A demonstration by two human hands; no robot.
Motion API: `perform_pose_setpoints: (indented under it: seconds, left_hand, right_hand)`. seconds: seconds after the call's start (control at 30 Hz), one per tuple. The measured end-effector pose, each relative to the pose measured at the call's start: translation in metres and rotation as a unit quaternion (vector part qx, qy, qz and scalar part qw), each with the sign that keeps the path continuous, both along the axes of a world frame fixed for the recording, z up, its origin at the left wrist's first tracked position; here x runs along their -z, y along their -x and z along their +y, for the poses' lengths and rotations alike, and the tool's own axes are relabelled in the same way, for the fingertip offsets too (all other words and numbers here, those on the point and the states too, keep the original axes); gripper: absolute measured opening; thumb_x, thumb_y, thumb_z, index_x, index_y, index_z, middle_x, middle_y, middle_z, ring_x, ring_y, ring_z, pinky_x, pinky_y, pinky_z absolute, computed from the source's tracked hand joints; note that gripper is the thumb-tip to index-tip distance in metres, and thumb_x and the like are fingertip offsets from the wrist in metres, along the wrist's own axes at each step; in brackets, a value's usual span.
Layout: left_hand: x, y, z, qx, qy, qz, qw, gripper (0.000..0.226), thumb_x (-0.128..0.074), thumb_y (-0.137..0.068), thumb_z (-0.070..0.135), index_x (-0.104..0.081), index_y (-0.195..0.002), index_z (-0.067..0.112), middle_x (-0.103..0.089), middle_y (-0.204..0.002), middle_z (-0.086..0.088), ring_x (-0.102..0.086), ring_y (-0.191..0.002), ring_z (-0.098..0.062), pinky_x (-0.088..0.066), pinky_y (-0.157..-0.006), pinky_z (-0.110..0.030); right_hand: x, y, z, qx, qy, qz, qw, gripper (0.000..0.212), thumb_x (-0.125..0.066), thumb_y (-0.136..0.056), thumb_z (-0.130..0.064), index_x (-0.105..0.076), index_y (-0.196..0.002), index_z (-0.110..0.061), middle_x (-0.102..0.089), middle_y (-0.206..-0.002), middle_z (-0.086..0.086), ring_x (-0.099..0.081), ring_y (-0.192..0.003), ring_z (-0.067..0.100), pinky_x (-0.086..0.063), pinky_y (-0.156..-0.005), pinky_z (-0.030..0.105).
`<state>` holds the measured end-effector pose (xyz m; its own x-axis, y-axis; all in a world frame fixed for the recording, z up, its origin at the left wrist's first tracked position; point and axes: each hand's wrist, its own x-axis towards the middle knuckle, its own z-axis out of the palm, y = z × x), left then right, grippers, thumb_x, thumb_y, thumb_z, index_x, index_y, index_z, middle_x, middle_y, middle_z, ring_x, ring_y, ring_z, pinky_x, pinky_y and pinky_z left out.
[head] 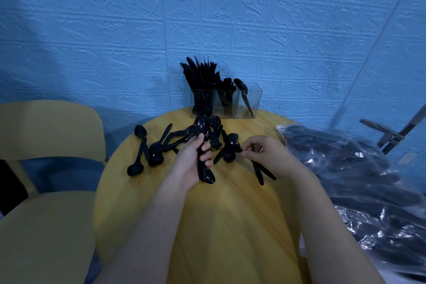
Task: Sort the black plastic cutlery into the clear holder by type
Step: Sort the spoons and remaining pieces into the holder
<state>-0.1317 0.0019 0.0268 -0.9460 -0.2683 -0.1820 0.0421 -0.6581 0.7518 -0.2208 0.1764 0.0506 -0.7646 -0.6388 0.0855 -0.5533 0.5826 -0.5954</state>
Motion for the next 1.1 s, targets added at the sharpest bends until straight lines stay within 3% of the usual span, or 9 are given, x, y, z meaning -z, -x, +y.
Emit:
perform_pose_setpoints:
  seconds: [0.2,0.3,0.43,0.57,0.7,0.8,0.93,1.0,1.1]
  left_hand:
    - [-0.002,0.0,0.006,-0.007,0.017,-0.013,1.0,0.013,-0.046,-0.099,0.024,-0.053,-0.105,0.015,-0.053,-0.066,0.003,-0.048,-0.053,-0.008,-0.044,-0.047,-0.022]
    - [-0.003,0.001,0.01,-0.013,-0.008,-0.007,1.0,0.018,-0.044,-0.1,0.02,-0.053,-0.112,0.01,-0.061,-0.077,-0.005,-0.061,-0.064,-0.015,-0.053,-0.053,-0.026]
    - [-0.001,0.002,0.01,-0.005,0.02,-0.003,1.0,0.023,-0.041,-0.101,0.021,-0.054,-0.116,0.011,-0.07,-0.084,-0.008,-0.068,-0.076,-0.019,-0.053,-0.066,-0.033]
    - [0.001,0.002,0.01,0.001,0.035,-0.013,0.999,0.032,-0.036,-0.103,0.027,-0.054,-0.123,0.01,-0.067,-0.083,-0.01,-0.067,-0.072,-0.02,-0.053,-0.06,-0.032]
    - [0.0,0.004,0.011,0.007,0.043,-0.041,0.998,0.04,-0.036,-0.102,0.037,-0.057,-0.12,0.008,-0.061,-0.078,-0.007,-0.052,-0.052,-0.013,-0.043,-0.043,-0.024]
    - [0.001,0.005,0.008,-0.001,0.043,-0.03,0.999,0.035,-0.038,-0.102,0.034,-0.053,-0.122,0.008,-0.054,-0.075,-0.003,-0.037,-0.045,-0.007,-0.034,-0.038,-0.02]
    - [0.003,0.004,0.002,0.014,0.001,-0.002,1.0,0.016,-0.044,-0.1,0.026,-0.049,-0.107,0.012,-0.048,-0.068,0.002,-0.032,-0.041,-0.005,-0.03,-0.037,-0.016]
    - [0.003,0.004,0.001,0.016,-0.008,0.001,1.0,0.013,-0.046,-0.099,0.025,-0.048,-0.091,0.015,-0.043,-0.065,0.003,-0.031,-0.041,-0.005,-0.03,-0.037,-0.016]
    - [0.004,0.004,0.001,0.011,-0.018,-0.001,1.0,0.015,-0.048,-0.098,0.026,-0.046,-0.087,0.016,-0.04,-0.061,0.005,-0.031,-0.041,-0.005,-0.03,-0.037,-0.017]
  right_hand:
    - [-0.018,-0.001,-0.023,0.067,0.164,-0.02,0.984,0.008,-0.065,-0.088,-0.023,-0.059,-0.084,-0.021,-0.07,-0.077,-0.005,-0.057,-0.061,0.003,-0.046,-0.061,0.019]
    - [-0.035,-0.01,-0.045,0.022,0.141,-0.039,0.989,0.015,-0.07,-0.084,-0.02,-0.057,-0.079,-0.021,-0.068,-0.068,-0.004,-0.055,-0.046,0.001,-0.044,-0.051,0.017]
    - [-0.04,-0.017,-0.066,-0.011,0.08,-0.058,0.995,0.012,-0.071,-0.084,-0.022,-0.061,-0.082,-0.016,-0.066,-0.059,0.001,-0.056,-0.043,0.003,-0.05,-0.049,0.016]
    - [-0.031,-0.019,-0.075,0.012,0.04,-0.045,0.998,0.01,-0.064,-0.09,-0.029,-0.064,-0.086,-0.02,-0.062,-0.056,-0.002,-0.051,-0.038,-0.001,-0.041,-0.041,0.013]
    - [-0.03,-0.021,-0.075,0.0,0.026,-0.013,1.0,0.017,-0.058,-0.093,-0.033,-0.07,-0.089,-0.023,-0.061,-0.07,-0.009,-0.056,-0.063,0.002,-0.042,-0.053,0.017]
    - [-0.035,-0.019,-0.069,-0.01,0.025,-0.031,0.999,0.017,-0.057,-0.093,-0.036,-0.071,-0.087,-0.028,-0.064,-0.074,-0.01,-0.056,-0.068,0.003,-0.044,-0.059,0.021]
    - [-0.039,0.005,-0.042,0.099,0.054,0.011,0.994,0.016,-0.061,-0.091,-0.029,-0.07,-0.101,-0.02,-0.064,-0.095,-0.008,-0.057,-0.089,0.007,-0.042,-0.074,0.022]
    - [-0.031,0.022,-0.026,0.161,0.009,0.017,0.987,0.021,-0.064,-0.09,-0.029,-0.068,-0.105,-0.015,-0.065,-0.106,0.0,-0.059,-0.097,0.014,-0.044,-0.078,0.027]
    - [-0.013,0.033,-0.019,0.198,-0.125,-0.027,0.972,0.049,-0.066,-0.086,-0.041,-0.056,-0.125,-0.013,-0.055,-0.127,0.009,-0.055,-0.111,0.025,-0.045,-0.088,0.035]
